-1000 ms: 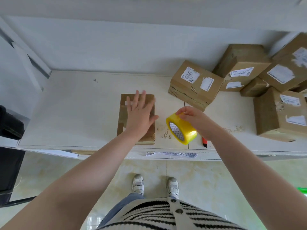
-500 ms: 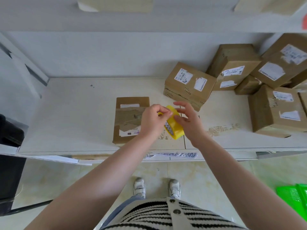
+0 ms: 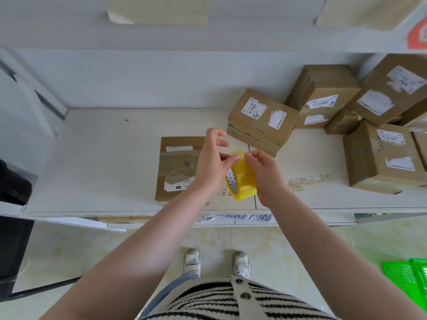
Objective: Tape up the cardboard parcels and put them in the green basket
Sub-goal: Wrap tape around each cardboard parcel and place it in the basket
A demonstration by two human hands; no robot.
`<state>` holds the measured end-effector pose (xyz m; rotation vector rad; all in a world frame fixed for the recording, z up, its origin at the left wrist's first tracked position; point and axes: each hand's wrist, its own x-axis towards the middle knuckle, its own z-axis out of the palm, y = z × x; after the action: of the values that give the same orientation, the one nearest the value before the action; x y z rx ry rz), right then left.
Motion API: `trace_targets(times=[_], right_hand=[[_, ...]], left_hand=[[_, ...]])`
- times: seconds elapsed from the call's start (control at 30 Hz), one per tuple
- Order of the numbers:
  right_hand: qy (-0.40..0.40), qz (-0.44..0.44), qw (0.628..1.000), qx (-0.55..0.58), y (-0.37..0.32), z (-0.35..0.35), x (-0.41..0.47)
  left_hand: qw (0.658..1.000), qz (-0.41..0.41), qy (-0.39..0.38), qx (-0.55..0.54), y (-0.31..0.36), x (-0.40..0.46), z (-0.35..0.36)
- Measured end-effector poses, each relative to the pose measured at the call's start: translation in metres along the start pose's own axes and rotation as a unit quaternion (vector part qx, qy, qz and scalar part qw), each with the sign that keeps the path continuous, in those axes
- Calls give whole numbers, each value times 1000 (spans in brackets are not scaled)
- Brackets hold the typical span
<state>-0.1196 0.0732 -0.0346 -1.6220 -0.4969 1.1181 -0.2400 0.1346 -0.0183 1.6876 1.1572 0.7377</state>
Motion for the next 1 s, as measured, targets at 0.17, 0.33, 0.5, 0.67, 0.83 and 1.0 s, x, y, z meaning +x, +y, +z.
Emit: trace_targets(times=[0.17, 0.33, 0.5, 0.67, 0.83, 1.0], right_hand=[[2, 11, 1000, -2, -1, -3, 2], [9, -57, 997, -56, 0, -3, 3], [30, -79, 995, -59, 2, -3, 6], [18, -81, 994, -77, -5, -16, 16], [-30, 153, 983, -92, -1, -36, 25], [-29, 201, 978, 53, 13, -41, 22]], left_hand=[[996, 50, -53, 50, 1, 3, -3], [1000, 10, -24, 16, 0, 5, 3], [993, -109, 17, -28, 3, 10, 8], [945, -227, 19, -233, 7, 7, 8], [890, -268, 47, -366, 8, 11, 3], [901, -237, 32, -361, 7, 16, 3]])
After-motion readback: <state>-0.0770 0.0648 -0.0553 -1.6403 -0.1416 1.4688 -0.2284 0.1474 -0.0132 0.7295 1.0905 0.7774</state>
